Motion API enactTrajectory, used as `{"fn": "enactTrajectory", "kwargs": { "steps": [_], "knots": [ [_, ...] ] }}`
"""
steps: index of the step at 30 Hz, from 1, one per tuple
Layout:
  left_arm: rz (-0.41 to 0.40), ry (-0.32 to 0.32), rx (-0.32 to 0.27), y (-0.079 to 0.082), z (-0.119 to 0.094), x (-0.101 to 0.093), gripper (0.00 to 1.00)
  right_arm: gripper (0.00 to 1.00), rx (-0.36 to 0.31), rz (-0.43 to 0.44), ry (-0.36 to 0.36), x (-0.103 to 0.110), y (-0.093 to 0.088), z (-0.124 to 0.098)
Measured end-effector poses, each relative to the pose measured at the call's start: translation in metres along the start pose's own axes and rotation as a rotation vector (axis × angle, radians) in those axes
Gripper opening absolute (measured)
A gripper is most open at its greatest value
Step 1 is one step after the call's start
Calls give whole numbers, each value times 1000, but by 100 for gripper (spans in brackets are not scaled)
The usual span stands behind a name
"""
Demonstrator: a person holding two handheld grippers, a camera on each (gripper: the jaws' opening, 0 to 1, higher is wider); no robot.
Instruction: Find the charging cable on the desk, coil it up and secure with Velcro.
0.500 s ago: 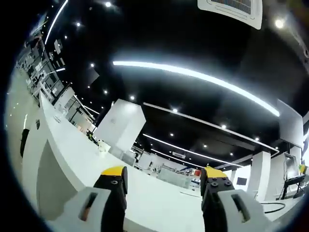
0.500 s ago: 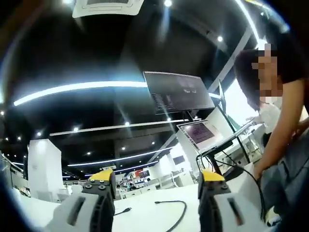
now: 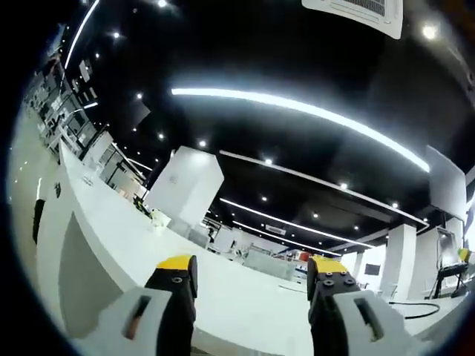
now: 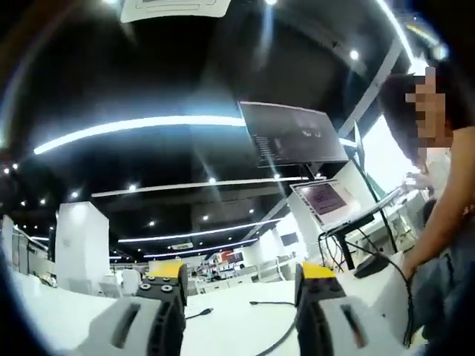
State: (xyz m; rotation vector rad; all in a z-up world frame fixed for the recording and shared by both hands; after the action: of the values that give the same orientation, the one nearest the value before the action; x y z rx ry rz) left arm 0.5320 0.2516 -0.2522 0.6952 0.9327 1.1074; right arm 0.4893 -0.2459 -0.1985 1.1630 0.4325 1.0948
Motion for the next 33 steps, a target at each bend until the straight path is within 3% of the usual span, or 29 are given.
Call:
{"fn": "enactTrajectory", "kwargs": {
  "steps": [3,5,9,14,33],
  "knots": [
    [25,-24,73,-10,3,-3,61,62,74,-121,73,14,-11,1],
    [17,-35,73,-11,5,-5,62,63,112,-161,107,24,-20,1],
    [17,-45,78,-12,4,-5,62,63,168,-154,162,41,-35,0],
    [20,-36,74,-11,2,0,62,64,170,-101,146,37,-36,0],
    [14,-49,74,-11,4,-4,62,62,168,-112,154,37,-34,1]
  ]
}}
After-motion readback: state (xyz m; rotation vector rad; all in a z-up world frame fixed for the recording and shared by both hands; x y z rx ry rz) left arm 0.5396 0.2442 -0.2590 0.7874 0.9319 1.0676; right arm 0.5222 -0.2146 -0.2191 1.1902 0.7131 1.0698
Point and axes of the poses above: the point that each gripper's makers call its tool centre point, and the gripper's own axes: z roughly forward along the fingers, x roughly to its left, y roughly out of its top, the point moved 3 cm from there along -z, roughly backward along the fingers, and after that the axes turned 9 degrees about -y, right-handed, at the moved point
